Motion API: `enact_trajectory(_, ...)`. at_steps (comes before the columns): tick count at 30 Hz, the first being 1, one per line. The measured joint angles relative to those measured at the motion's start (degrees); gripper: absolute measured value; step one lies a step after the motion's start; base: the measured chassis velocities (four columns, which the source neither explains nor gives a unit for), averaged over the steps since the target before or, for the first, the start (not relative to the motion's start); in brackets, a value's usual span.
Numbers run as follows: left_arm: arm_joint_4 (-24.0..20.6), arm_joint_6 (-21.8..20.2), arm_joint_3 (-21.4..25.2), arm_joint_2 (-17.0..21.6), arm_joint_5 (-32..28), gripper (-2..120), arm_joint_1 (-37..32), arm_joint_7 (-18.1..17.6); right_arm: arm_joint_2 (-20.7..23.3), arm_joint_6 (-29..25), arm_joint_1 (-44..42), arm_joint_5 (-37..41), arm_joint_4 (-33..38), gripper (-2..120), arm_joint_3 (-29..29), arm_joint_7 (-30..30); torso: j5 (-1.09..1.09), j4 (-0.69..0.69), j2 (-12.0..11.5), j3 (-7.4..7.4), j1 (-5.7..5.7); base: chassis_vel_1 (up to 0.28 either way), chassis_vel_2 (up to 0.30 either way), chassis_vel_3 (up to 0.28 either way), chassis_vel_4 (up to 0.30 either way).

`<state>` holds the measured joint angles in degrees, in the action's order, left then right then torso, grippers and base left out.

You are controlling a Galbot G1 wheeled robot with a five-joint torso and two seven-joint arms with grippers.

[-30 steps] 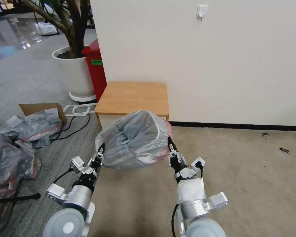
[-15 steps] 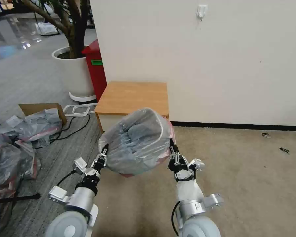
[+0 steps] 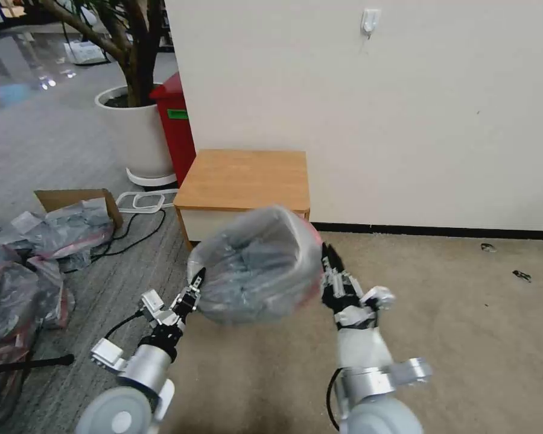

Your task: Pick up the garbage bag from the table and place it over the trash can.

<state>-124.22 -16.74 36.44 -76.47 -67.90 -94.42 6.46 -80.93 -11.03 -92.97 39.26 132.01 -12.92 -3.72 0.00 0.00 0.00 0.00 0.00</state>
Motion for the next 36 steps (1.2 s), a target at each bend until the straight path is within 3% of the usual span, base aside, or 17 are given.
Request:
enact_trajectory(6, 0.83, -0.76, -0.14, 0.25, -0.04, 7, 0.55, 2.91, 4.72, 4.93, 0.99, 13.01, 0.55, 57, -5.72, 0.11, 0.01, 0.00, 0.00, 0.00, 0.00, 0.000, 0.000, 0.000, 0.000)
enact_trajectory(10, 1.19, -0.66, -0.20, -0.05, -0.04, 7, 0.65, 2.93, 7.29, 5.49, 1.04, 15.92, -1.95, 68, -6.74, 3.00, 0.01, 0.00, 0.00, 0.00, -0.01, 0.000, 0.000, 0.000, 0.000)
enact_trajectory(18, 1.73, 0.23, 0.38, -0.39, -0.25, 7, 0.94, 2.78, 7.48, 7.61, 0.91, 22.81, -2.76, 96, -5.41, 8.40, 0.01, 0.00, 0.00, 0.00, 0.00, 0.000, 0.000, 0.000, 0.000)
enact_trajectory(28, 2.04, 0.68, 0.14, -0.94, -0.50, 7, 0.92, 2.71, 7.61, 8.91, 1.44, 23.25, -4.67, 100, -4.06, 12.04, 0.00, 0.00, 0.00, 0.00, 0.00, 0.000, 0.000, 0.000, 0.000)
enact_trajectory(36, 2.01, 0.92, -0.05, -1.51, 0.12, 7, 0.42, 2.72, 8.18, 9.29, 2.59, 22.60, -4.90, 92, -3.19, 12.72, 0.00, 0.00, 0.00, 0.00, 0.00, 0.000, 0.000, 0.000, 0.000)
